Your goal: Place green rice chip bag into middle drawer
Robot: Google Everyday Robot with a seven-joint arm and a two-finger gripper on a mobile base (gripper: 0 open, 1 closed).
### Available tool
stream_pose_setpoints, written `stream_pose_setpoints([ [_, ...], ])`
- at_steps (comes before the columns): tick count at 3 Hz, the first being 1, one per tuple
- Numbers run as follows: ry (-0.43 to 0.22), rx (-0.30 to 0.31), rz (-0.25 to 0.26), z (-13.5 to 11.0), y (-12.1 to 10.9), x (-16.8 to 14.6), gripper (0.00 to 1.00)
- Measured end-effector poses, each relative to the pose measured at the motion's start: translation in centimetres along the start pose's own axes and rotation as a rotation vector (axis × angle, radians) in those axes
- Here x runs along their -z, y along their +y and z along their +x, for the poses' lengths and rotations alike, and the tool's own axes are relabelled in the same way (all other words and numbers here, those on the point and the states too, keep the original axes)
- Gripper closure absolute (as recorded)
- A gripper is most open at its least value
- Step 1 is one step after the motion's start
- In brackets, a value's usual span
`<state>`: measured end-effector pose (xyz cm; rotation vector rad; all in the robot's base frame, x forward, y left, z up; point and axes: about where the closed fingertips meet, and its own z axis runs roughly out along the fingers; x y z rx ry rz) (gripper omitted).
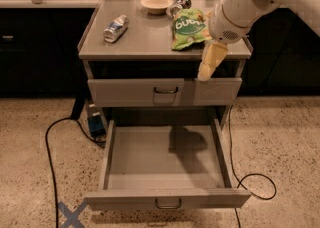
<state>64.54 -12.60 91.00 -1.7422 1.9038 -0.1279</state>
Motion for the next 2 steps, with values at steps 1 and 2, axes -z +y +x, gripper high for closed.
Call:
stream_pose_setpoints([
  [1,0.006,0.022,0.011,-0.1,-0.7,-1.4,0.0],
  [2,0.009,0.044,0.034,-0.5,-3.2,-4.3,0.0],
])
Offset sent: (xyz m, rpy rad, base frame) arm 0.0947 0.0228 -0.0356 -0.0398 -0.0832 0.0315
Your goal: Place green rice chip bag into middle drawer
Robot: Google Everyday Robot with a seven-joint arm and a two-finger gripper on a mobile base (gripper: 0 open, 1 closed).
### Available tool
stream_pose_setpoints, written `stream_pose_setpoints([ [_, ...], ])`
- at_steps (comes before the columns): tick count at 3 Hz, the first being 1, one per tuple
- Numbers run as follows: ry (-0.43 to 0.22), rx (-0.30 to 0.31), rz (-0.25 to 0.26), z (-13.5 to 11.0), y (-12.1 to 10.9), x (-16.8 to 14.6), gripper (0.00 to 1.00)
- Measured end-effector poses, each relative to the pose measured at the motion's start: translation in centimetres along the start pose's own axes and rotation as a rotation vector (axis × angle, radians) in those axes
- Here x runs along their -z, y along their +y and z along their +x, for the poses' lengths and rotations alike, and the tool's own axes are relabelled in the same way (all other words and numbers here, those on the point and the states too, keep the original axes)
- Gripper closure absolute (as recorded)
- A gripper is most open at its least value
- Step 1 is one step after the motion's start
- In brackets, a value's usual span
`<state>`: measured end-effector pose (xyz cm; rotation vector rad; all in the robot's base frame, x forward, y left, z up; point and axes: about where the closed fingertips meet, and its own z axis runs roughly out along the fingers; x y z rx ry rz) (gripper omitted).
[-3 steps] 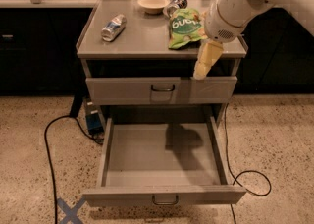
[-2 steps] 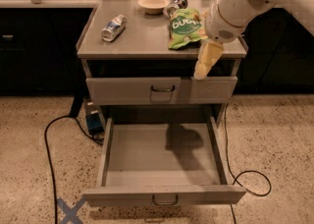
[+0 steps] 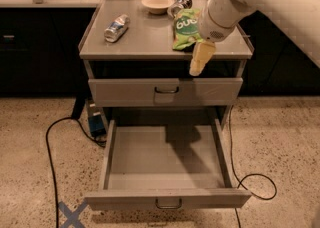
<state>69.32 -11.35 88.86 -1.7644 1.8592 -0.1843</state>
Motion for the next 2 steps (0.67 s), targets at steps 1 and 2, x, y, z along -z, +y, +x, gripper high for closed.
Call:
stream_pose_setpoints([
  [1,-0.008,0.017,0.03,-0.6,-2.7,-3.1,0.0],
  [2,-0.001,0.041,0.081,-1.1,-5.6,-4.2,0.0],
])
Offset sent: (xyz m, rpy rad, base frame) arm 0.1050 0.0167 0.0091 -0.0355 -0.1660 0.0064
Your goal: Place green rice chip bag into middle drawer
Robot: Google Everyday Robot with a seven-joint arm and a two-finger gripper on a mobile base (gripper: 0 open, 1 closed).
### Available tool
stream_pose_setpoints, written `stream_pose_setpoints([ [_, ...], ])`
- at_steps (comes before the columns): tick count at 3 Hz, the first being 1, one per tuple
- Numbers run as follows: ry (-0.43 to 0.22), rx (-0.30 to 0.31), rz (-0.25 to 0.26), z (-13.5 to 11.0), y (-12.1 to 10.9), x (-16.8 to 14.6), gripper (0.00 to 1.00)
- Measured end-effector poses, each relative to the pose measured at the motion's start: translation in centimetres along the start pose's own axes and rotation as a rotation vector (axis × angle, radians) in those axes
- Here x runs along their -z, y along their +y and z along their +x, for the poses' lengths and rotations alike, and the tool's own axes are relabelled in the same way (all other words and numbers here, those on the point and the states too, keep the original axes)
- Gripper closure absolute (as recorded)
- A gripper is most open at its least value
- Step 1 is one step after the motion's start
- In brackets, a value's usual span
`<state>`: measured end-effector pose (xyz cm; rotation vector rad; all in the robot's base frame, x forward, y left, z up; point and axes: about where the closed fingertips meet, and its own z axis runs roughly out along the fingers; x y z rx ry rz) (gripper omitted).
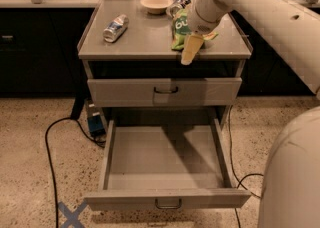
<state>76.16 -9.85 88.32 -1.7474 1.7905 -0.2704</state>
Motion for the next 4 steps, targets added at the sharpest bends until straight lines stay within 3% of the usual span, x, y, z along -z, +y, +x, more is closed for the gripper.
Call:
stream_pose_setpoints([
  [1,0.055,0.022,0.079,0.9,-4.5,1.9,0.0],
  [2,0.055,0.022,0.079,0.9,-4.5,1.9,0.0],
  [4,0.015,-0.06,0.091,0.6,-6.4,-0.9,0.0],
])
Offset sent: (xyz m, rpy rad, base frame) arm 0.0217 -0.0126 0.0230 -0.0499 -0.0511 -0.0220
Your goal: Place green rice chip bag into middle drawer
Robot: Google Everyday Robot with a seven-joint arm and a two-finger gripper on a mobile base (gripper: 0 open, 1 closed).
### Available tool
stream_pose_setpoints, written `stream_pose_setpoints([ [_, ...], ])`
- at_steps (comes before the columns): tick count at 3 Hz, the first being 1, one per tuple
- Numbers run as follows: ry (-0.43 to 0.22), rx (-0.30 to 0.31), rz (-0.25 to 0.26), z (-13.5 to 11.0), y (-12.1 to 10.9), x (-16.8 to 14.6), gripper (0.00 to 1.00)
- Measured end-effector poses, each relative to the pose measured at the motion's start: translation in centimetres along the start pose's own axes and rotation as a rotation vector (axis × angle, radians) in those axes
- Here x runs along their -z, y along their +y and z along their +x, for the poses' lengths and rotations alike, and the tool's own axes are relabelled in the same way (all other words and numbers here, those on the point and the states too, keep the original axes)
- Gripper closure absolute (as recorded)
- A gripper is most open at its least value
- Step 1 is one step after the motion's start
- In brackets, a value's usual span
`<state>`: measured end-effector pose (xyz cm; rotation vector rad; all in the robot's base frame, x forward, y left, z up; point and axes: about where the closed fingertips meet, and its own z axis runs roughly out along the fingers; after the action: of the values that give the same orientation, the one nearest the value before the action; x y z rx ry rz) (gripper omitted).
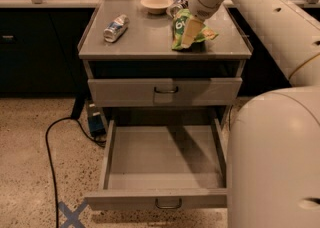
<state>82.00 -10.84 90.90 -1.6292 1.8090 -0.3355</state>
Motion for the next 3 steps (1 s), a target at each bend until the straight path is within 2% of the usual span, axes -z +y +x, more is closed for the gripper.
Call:
stream_pose_setpoints([
  [1,-0.005,0.005,-0.044,-1.3,0.2,-2.8,0.0],
  [3,0.029,0.039,-0.157,-2.0,2.2,-5.7,0.0],
])
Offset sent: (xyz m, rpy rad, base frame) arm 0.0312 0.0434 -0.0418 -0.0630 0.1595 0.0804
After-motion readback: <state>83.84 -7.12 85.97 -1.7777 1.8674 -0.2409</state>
